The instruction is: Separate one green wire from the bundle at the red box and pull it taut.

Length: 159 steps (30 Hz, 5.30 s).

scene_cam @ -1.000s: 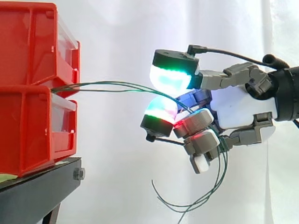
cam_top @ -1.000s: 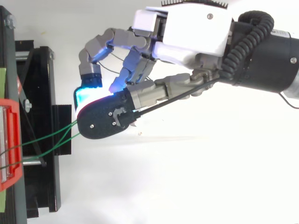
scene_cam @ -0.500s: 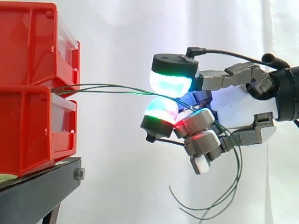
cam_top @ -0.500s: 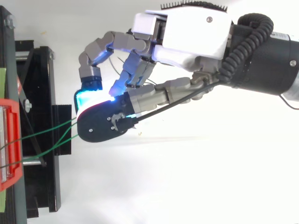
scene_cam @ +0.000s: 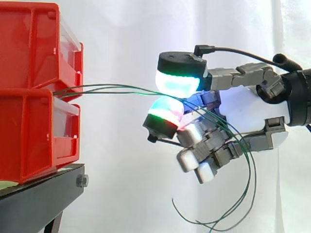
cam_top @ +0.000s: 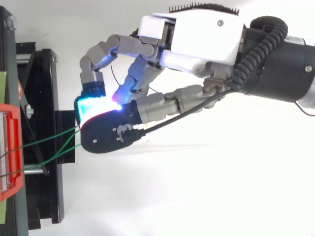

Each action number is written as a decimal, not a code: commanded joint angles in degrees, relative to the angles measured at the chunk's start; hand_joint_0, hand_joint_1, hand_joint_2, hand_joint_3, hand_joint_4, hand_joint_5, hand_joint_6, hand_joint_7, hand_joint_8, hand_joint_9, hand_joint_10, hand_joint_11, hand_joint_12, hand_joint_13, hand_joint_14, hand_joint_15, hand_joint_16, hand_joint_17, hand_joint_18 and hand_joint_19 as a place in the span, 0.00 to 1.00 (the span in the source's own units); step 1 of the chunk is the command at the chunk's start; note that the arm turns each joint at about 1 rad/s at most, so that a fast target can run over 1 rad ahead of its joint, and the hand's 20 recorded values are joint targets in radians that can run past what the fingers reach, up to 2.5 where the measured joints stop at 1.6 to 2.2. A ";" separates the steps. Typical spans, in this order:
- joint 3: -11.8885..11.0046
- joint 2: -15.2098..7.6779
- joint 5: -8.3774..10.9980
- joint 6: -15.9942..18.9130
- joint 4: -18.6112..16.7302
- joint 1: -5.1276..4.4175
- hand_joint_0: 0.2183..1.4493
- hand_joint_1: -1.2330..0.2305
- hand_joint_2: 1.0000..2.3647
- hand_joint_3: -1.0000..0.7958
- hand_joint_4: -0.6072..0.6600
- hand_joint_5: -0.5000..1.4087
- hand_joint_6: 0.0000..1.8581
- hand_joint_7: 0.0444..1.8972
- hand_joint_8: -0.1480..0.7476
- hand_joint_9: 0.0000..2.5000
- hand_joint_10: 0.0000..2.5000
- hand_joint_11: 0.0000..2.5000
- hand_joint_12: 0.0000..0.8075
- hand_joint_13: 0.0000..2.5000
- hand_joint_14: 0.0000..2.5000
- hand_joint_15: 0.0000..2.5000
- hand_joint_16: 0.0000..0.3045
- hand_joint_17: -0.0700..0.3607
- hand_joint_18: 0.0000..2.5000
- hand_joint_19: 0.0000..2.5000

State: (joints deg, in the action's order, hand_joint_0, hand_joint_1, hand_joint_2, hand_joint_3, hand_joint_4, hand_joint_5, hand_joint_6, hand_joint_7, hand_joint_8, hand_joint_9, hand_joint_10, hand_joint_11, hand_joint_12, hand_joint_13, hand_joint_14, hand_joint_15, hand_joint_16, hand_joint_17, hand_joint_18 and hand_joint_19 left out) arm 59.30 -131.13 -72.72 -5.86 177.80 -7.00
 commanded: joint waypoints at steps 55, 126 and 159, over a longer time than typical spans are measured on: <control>0.11 0.44 1.97 -0.12 3.69 -0.21 0.32 0.33 0.01 0.33 0.58 0.18 0.48 0.65 0.48 0.37 0.01 0.31 0.42 0.27 0.01 0.15 0.16 0.42 0.24 0.14; 0.46 0.44 2.23 0.15 3.52 -0.29 0.29 0.37 0.01 0.41 0.59 0.17 0.45 0.63 0.49 0.38 0.01 0.33 0.43 0.28 0.01 0.16 0.17 0.43 0.24 0.17; 3.63 0.44 2.23 -0.12 -1.32 -0.29 0.31 0.33 0.02 0.54 0.46 0.18 0.47 0.63 0.49 0.40 0.01 0.33 0.44 0.28 0.01 0.15 0.17 0.44 0.25 0.14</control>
State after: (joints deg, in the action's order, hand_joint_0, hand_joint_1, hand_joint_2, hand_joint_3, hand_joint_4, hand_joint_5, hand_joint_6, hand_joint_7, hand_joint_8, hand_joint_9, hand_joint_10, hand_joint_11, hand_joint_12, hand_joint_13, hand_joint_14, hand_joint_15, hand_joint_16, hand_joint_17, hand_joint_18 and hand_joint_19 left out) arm 61.71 -130.71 -70.42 -6.04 178.31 -7.30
